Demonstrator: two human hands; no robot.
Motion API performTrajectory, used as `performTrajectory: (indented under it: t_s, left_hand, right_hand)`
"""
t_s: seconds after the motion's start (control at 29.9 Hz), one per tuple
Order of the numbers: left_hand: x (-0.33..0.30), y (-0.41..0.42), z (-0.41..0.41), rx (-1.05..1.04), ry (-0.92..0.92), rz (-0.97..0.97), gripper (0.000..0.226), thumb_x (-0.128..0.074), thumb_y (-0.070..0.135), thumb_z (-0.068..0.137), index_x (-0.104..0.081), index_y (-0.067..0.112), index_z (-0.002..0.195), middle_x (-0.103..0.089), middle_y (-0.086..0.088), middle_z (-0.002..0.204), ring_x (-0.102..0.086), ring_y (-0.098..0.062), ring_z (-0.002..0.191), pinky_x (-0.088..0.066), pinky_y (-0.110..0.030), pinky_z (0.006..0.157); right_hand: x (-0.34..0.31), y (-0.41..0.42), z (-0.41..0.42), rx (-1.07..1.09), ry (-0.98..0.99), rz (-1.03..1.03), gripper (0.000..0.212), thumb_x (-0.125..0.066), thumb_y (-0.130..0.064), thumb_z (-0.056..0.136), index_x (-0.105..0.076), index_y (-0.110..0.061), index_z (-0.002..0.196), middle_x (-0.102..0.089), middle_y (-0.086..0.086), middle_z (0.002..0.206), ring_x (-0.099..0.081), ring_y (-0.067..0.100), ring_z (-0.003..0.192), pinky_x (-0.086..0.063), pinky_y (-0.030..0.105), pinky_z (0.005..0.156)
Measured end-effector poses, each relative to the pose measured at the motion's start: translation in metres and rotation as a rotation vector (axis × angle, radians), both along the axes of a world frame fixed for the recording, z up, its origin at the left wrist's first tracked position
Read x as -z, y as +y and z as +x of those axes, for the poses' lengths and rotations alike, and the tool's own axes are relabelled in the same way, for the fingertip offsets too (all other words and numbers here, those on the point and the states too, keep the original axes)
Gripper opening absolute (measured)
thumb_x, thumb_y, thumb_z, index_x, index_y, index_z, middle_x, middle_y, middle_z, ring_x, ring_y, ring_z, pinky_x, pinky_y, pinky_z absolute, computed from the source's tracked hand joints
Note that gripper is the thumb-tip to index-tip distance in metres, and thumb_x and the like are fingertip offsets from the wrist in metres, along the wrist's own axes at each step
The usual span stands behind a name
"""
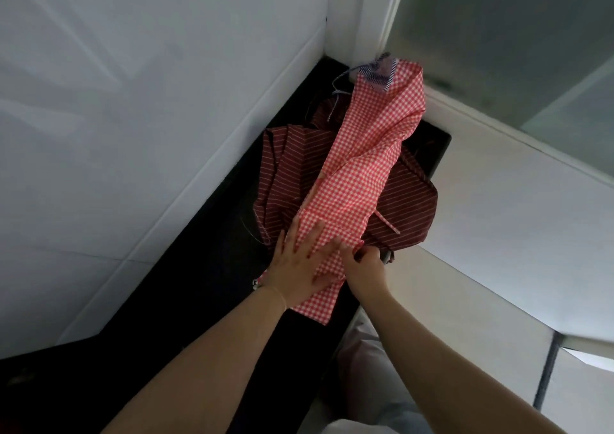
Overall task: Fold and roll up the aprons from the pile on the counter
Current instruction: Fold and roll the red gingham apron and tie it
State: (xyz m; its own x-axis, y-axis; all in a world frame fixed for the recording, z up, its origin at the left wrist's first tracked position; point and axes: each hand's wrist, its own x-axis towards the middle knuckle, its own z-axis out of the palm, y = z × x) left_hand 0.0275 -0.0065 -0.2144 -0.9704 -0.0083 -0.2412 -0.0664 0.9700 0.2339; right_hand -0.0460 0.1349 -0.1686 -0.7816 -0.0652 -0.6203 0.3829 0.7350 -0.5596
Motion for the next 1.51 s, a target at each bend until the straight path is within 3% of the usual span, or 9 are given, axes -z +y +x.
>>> performTrajectory:
  t_s: [0.23,0.4,0.5,0.67,0.84,1.0,1.24,1.37,1.51]
  left_hand:
    - [0.008,-0.007,0.009,0.103,0.105,-0.04,0.053,-0.029,0.052,0.095,-0.024,0.04,0.147,-0.008,-0.001,0.16,0.001,-0.04,0.145,-0.005,-0.062,0.11]
    - [0.005,-0.007,0.005,0.064,-0.008,-0.018,0.052,-0.006,0.059,0.095,-0.009,0.048,0.146,0.006,0.009,0.16,0.019,-0.032,0.145,0.007,-0.054,0.113]
    - [-0.002,-0.005,0.0,0.073,-0.125,-0.052,0.058,-0.008,0.063,0.09,0.005,0.05,0.145,0.025,0.012,0.156,0.037,-0.027,0.138,0.009,-0.055,0.116]
    - [-0.014,-0.02,-0.001,0.193,-0.121,-0.099,0.067,-0.034,0.049,0.093,0.003,0.045,0.148,0.022,0.005,0.158,0.029,-0.031,0.141,0.006,-0.059,0.115]
    - [-0.019,-0.046,0.013,0.472,0.138,-0.065,0.06,-0.068,0.028,0.076,-0.053,0.02,0.133,-0.051,0.001,0.137,-0.041,-0.019,0.127,-0.033,-0.042,0.11]
    - [-0.029,-0.06,0.017,0.286,-0.104,0.25,0.053,-0.035,0.039,0.091,-0.043,0.025,0.142,-0.042,0.006,0.147,-0.034,-0.007,0.134,-0.024,-0.034,0.114]
    - [-0.057,-0.053,-0.015,-0.299,-0.449,0.716,0.023,-0.043,0.034,0.099,-0.061,0.032,0.113,-0.061,0.011,0.119,-0.057,-0.009,0.108,-0.044,-0.041,0.104]
    - [-0.085,-0.05,-0.042,-0.448,-0.558,0.92,0.13,-0.022,0.104,0.036,-0.045,0.025,0.136,-0.042,0.001,0.144,-0.036,-0.018,0.135,-0.024,-0.039,0.115]
    - [-0.066,-0.054,-0.036,-0.587,-0.458,0.918,0.079,-0.05,0.068,0.079,-0.037,0.021,0.142,-0.047,0.002,0.141,-0.044,-0.011,0.125,-0.029,-0.033,0.11]
  right_hand:
    - [0.016,0.007,-0.019,-0.405,0.241,0.259,0.027,-0.034,-0.041,0.099,-0.049,-0.023,0.112,-0.066,0.003,0.105,-0.057,0.031,0.104,-0.046,0.036,0.079]
    - [0.007,0.015,-0.007,-0.367,0.568,0.115,0.012,-0.06,-0.024,0.091,-0.053,-0.015,0.096,-0.06,-0.001,0.09,-0.061,0.021,0.086,-0.048,0.032,0.068]
    - [0.026,0.032,0.031,-0.862,0.93,-0.126,0.029,-0.073,-0.023,0.078,-0.062,-0.012,0.102,-0.065,0.004,0.101,-0.063,0.021,0.094,-0.055,0.037,0.084]
    - [0.054,0.057,0.052,-1.2,0.782,0.045,0.083,-0.048,-0.071,0.076,-0.041,-0.018,0.14,-0.05,0.001,0.14,-0.043,0.018,0.131,-0.026,0.039,0.111]
    - [0.043,0.04,0.062,-1.083,0.739,0.106,0.067,-0.044,-0.049,0.078,-0.053,-0.015,0.135,-0.055,0.005,0.136,-0.053,0.02,0.124,-0.034,0.037,0.106]
    - [0.037,0.034,0.064,-1.01,0.691,0.074,0.064,-0.053,-0.043,0.077,-0.051,-0.017,0.136,-0.056,0.001,0.134,-0.057,0.019,0.118,-0.043,0.033,0.101]
    - [0.003,0.024,0.045,-0.666,0.422,-0.048,0.034,-0.051,-0.035,0.093,-0.054,-0.029,0.127,-0.065,-0.005,0.116,-0.062,0.018,0.103,-0.051,0.032,0.083]
    - [0.002,0.009,0.012,-0.341,0.07,-0.077,0.038,-0.04,-0.042,0.099,-0.046,-0.022,0.131,-0.065,0.003,0.112,-0.062,0.025,0.1,-0.05,0.038,0.088]
    - [0.012,0.0,-0.013,-0.145,-0.133,-0.108,0.048,-0.04,-0.048,0.097,-0.049,-0.011,0.126,-0.062,0.007,0.114,-0.064,0.026,0.096,-0.055,0.047,0.084]
